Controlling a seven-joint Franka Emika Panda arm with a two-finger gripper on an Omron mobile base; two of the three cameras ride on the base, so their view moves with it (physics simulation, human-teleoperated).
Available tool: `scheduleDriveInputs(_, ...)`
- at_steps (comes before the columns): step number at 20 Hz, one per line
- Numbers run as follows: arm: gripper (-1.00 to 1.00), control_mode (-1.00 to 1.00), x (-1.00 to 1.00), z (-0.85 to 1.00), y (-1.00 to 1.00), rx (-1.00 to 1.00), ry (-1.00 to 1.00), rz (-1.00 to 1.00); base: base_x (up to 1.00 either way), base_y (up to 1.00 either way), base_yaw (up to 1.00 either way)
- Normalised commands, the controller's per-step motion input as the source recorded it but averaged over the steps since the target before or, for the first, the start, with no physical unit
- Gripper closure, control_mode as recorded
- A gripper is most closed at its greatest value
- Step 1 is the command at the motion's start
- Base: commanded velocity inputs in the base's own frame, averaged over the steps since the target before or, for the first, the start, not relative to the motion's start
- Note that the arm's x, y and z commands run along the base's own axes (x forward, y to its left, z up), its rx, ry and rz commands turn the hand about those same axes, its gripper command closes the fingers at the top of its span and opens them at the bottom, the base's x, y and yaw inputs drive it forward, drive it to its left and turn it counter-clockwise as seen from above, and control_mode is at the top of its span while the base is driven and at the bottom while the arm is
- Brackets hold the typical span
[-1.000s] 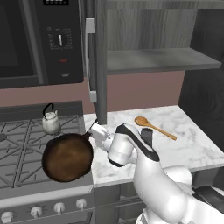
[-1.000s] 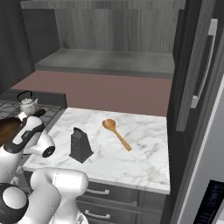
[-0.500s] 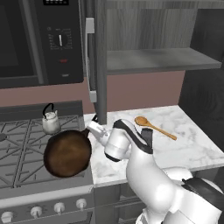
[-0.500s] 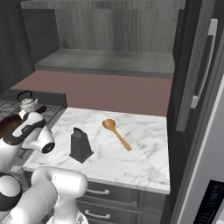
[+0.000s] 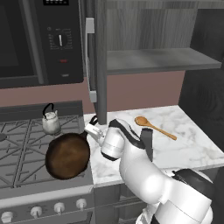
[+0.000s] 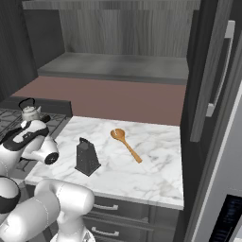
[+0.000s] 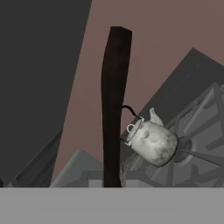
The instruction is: Pick the pan from the cabinet and place it on the stove. Then turn on the stove burner for the pan.
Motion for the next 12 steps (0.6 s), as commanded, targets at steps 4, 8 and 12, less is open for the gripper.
scheduleDriveInputs(4,1.0,-1.0,0.02,-0.45,0.36,0.02,0.0,-0.08,0.0,0.0,0.0)
scheduleDriveInputs(8,1.0,-1.0,0.07,-0.43,0.36,0.06,-0.01,-0.1,0.0,0.0,0.0)
scheduleDriveInputs(12,1.0,-1.0,0.1,-0.46,0.39,0.07,-0.01,-0.11,0.0,0.0,0.0)
